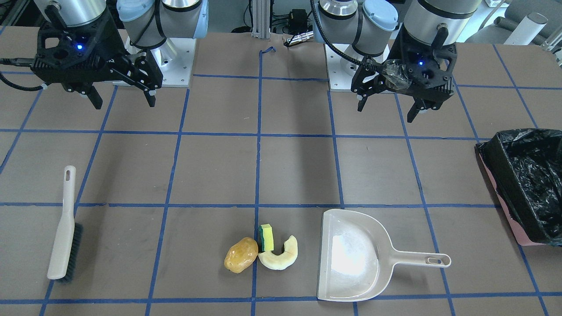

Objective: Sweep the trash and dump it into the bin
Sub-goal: 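Lower the left gripper to the dustpan handle while the right gripper moves toward the brush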

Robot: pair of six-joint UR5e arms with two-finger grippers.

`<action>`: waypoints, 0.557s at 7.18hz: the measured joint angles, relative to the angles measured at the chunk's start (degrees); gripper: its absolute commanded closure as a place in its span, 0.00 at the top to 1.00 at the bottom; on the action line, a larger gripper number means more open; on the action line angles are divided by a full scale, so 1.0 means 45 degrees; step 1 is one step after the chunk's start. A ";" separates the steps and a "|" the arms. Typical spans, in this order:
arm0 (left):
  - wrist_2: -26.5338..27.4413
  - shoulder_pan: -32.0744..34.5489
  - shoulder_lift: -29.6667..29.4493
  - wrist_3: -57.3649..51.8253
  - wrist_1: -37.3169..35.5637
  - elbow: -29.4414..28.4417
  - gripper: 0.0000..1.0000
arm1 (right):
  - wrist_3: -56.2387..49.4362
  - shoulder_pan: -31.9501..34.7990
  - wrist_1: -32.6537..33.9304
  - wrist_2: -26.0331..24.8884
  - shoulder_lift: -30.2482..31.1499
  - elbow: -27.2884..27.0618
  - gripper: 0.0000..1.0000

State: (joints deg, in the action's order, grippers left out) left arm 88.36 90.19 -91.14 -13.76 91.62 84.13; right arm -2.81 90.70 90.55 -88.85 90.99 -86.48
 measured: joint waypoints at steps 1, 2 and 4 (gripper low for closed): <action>-0.0098 0.0000 0.0035 -0.0007 -0.0047 0.0015 1.00 | 0.0000 0.0000 -0.0003 -0.0014 -0.0011 0.0000 1.00; -0.0134 0.0000 0.0054 -0.0008 -0.0114 0.0025 1.00 | 0.0000 0.0000 -0.0005 -0.0030 -0.0025 0.0000 1.00; -0.0159 -0.0002 0.0046 -0.0009 -0.0157 0.0030 1.00 | -0.0005 0.0000 -0.0002 -0.0029 -0.0060 0.0000 1.00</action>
State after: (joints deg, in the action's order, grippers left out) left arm 87.64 90.18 -90.93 -13.80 90.91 84.27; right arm -2.84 90.70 90.54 -88.98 90.72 -86.48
